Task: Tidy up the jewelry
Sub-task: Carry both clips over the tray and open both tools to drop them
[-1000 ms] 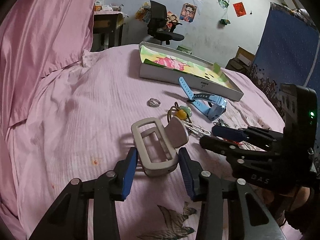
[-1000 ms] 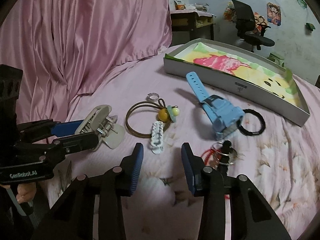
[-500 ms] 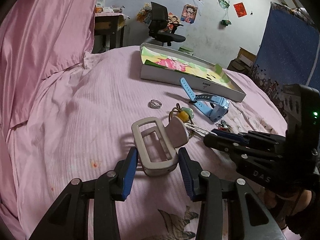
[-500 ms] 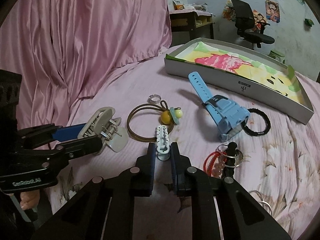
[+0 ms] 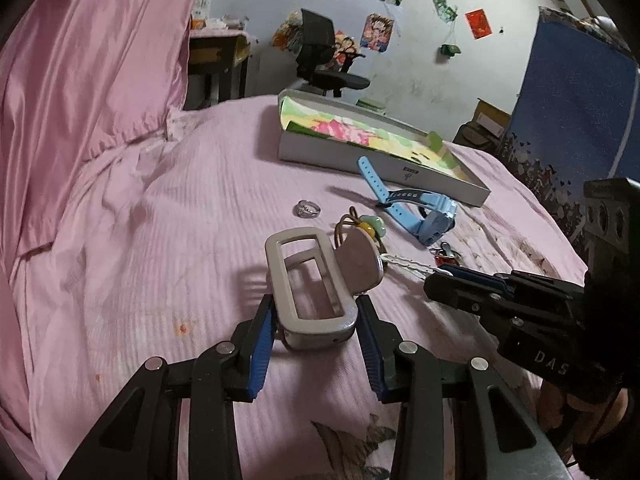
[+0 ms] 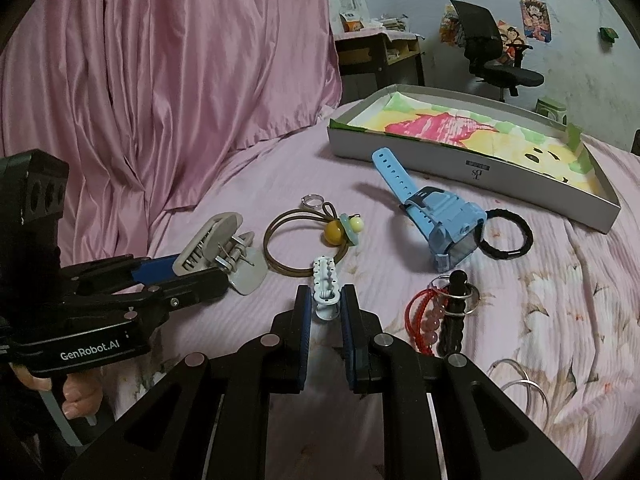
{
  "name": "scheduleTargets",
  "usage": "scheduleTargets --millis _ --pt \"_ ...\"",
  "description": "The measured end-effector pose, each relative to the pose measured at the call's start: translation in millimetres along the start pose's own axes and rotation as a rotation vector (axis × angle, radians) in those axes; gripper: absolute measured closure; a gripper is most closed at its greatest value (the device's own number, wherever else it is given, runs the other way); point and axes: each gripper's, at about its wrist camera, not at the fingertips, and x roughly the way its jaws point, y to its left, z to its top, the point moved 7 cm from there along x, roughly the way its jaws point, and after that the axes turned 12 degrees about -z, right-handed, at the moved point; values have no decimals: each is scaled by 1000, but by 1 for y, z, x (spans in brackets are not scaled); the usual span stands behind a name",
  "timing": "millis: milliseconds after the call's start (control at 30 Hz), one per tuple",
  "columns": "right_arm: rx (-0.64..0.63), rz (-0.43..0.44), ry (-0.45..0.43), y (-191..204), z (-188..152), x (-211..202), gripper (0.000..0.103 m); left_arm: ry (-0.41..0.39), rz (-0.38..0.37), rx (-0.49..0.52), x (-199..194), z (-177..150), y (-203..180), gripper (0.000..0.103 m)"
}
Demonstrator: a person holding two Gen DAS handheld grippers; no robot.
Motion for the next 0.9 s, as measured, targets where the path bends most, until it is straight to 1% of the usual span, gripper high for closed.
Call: scheduleTargets --millis 133,233,400,567,733,800,833,900 --pt "7 6 -21 0 -3 -8 90 -52 -7 47 -11 -1 -9 66" --pt "8 3 -57 0 -2 -17 90 -89 -16 71 -18 0 -17 66" --pt "9 -6 -122 -4 5 -33 90 -145 -38 87 -24 14 -29 66" --pt "19 -41 -167 -22 25 -43 90 -183 -59 82 -16 48 -34 66" --pt "55 -91 -202 -55 65 -44 90 -191 -76 78 10 95 -28 66" --pt "53 -120 -198 -69 86 -33 90 -189 -83 72 21 111 -24 66" --pt "54 -128 -195 -71 92 -28 90 -184 -86 69 30 123 -20 66" --pt "65 -140 -183 -81 109 -15 90 -175 -87 67 45 136 -16 66"
